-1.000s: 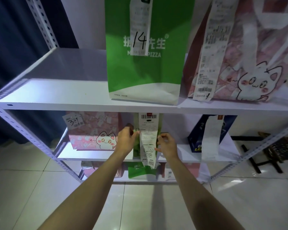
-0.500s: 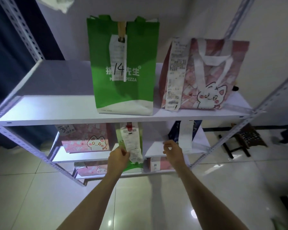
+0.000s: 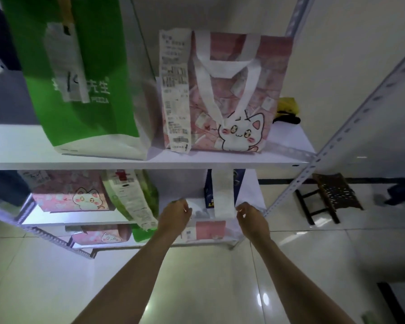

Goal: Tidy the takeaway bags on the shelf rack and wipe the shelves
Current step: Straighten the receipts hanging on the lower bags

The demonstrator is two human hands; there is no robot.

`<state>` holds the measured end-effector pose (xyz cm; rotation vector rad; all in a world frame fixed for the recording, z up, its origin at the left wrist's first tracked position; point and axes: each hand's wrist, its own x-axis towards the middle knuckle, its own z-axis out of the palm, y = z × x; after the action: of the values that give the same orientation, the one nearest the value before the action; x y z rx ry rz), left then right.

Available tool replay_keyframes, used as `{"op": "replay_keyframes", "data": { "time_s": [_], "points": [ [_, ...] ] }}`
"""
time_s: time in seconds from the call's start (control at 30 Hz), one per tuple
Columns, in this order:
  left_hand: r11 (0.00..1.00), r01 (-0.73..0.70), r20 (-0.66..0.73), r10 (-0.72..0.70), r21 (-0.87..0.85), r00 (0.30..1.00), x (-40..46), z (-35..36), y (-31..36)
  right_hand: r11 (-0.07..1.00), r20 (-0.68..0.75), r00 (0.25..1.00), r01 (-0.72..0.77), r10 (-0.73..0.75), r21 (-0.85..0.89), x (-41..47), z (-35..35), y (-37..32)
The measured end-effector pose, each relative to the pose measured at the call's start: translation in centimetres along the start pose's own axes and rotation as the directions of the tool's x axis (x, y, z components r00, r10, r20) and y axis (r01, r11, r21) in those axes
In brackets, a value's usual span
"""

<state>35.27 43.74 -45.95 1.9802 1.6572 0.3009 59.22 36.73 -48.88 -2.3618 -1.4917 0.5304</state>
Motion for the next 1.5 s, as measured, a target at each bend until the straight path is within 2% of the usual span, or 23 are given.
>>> {"op": "replay_keyframes", "data": {
  "time_s": [0.17,0.37,0.63,0.7,0.93,1.13,1.23,1.37,1.5],
  "points": [
    [1.000,-0.017,-0.014,0.016,-0.023,1.000,2.7,2.6,3.4,0.996,0.012,0.999,-0.053,0.053,0.069,4.0,-0.6,3.0],
    [0.996,-0.012,-0.010,0.011,-0.091,1.000,6.8,4.3,4.9,0.987,0.047,0.998,0.031,-0.039,0.161,8.4,0.4,2.7],
    [0.964,-0.057,-0.072,0.039,-0.261,0.997,7.7,6.1,4.2,0.957,-0.032,0.996,0.089,-0.083,0.275,10.3,4.3,3.1],
    [0.956,-0.044,-0.067,0.026,-0.290,0.997,6.2,5.7,4.0,0.948,-0.013,0.996,0.091,-0.092,0.304,8.6,3.8,2.7],
    [0.915,0.124,0.045,-0.116,-0.383,0.992,-0.3,3.5,2.8,0.969,0.095,0.985,0.121,-0.144,0.215,-0.4,0.4,-0.3],
    [0.769,0.274,0.213,-0.183,-0.578,0.960,-6.2,0.6,1.4,0.981,0.145,0.984,0.079,-0.105,0.179,-6.9,-0.5,-2.4],
    [0.789,0.287,0.252,-0.172,-0.544,0.952,-9.3,-1.2,-0.3,0.985,0.163,0.979,0.104,-0.126,0.136,-10.3,-0.2,-3.9],
    [0.781,0.263,0.240,-0.149,-0.566,0.959,-13.8,-4.3,-4.1,0.985,0.211,0.963,0.152,-0.166,0.083,-14.9,-0.1,-7.7],
    [0.770,0.236,0.203,-0.141,-0.592,0.969,-18.1,-8.9,-8.4,0.981,0.169,0.973,0.134,-0.157,0.140,-20.2,0.7,-13.0]
  ]
}}
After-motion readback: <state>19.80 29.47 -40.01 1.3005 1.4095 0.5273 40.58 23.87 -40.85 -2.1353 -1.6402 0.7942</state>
